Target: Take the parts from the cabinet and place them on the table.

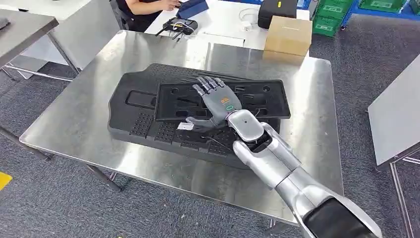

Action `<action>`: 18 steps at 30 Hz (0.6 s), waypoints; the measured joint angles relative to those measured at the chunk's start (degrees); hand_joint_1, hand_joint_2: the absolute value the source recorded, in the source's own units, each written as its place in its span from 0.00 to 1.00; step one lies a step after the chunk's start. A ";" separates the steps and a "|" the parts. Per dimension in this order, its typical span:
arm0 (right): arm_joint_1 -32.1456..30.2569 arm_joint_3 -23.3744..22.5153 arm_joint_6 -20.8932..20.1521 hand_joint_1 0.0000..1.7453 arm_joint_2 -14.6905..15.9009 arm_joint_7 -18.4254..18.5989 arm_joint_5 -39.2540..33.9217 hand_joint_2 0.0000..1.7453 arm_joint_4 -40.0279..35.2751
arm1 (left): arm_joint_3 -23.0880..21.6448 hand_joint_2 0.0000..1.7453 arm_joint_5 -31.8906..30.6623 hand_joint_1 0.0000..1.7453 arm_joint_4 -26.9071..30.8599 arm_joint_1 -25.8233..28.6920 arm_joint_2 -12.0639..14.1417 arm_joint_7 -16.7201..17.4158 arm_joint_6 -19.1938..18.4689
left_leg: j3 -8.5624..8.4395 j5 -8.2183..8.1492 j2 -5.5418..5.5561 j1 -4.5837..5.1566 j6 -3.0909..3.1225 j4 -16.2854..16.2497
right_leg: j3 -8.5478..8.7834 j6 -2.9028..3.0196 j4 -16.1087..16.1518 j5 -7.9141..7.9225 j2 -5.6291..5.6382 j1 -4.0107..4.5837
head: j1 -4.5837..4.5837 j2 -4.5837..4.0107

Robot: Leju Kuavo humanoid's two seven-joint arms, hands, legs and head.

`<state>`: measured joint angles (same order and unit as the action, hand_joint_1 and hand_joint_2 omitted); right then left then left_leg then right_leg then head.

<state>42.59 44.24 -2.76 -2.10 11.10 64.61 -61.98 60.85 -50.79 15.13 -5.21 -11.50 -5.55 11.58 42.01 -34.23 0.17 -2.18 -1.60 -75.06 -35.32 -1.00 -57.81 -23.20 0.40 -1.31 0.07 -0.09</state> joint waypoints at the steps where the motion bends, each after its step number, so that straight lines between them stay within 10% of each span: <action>1: -0.26 0.09 0.24 0.00 0.11 0.15 -0.02 0.00 -0.40 | 0.02 0.00 0.24 0.00 0.00 0.09 0.00 -0.15 0.00 | 0.27 -0.49 0.01 0.00 0.16 -2.10 | -0.45 0.19 -0.02 0.32 -0.03 0.30 | 0.00 0.00; 4: -1.25 0.11 1.77 0.00 0.57 0.04 -0.96 0.00 -3.39 | 0.04 0.00 0.59 0.00 0.00 0.26 -0.02 -0.35 0.00 | -7.31 4.22 0.00 0.01 0.92 7.73 | -1.42 -0.11 -0.11 1.19 0.06 0.63 | 0.00 0.00; 6: -1.47 0.02 2.30 0.00 0.87 -0.09 -1.27 0.00 -5.36 | 0.04 0.00 0.61 0.00 0.00 0.04 -0.09 -0.42 0.00 | -12.63 4.05 0.12 0.32 0.90 15.74 | -2.16 -0.62 -0.43 1.75 0.15 1.00 | -0.02 0.00; 10: -2.28 -0.15 2.62 0.00 1.49 -0.57 -1.59 0.00 -7.31 | 0.04 0.00 0.66 0.00 0.02 0.20 -0.11 -0.46 0.07 | -10.88 5.95 0.35 1.43 2.23 15.78 | -2.65 -2.66 0.00 3.45 0.13 0.51 | 0.37 0.00; 12: -3.13 -0.26 3.02 0.00 2.14 -1.50 -1.77 0.00 -8.39 | 0.09 0.00 0.83 0.00 0.02 0.20 -0.09 -0.48 0.09 | -9.64 7.21 0.00 1.39 3.37 15.89 | -4.55 -1.91 -2.48 0.00 -0.04 0.30 | 0.52 0.00; 15: -4.34 0.06 3.34 0.00 2.86 -2.54 -1.79 0.00 -9.99 | 0.11 0.00 0.90 0.00 0.02 0.23 -0.07 -0.55 0.26 | -7.04 9.07 -0.04 1.76 4.02 15.82 | -8.66 -1.04 -15.80 -7.62 -0.02 0.53 | 0.79 0.00; 18: -5.60 0.50 3.39 0.00 3.45 -2.77 -1.79 0.00 -10.71 | 0.13 0.00 0.87 0.00 0.02 0.25 -0.09 -0.55 0.24 | -4.95 10.65 -0.12 2.18 4.20 15.81 | -6.18 -1.99 -17.21 -6.85 -0.01 0.78 | 0.79 0.00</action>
<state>36.99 44.74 0.63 1.35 8.33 62.82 -72.69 60.98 -49.92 15.15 -4.96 -11.58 -6.10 11.82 37.06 -23.57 0.05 -0.01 2.60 -59.25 -41.50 -2.99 -75.02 -30.06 0.39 -0.53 0.85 -0.09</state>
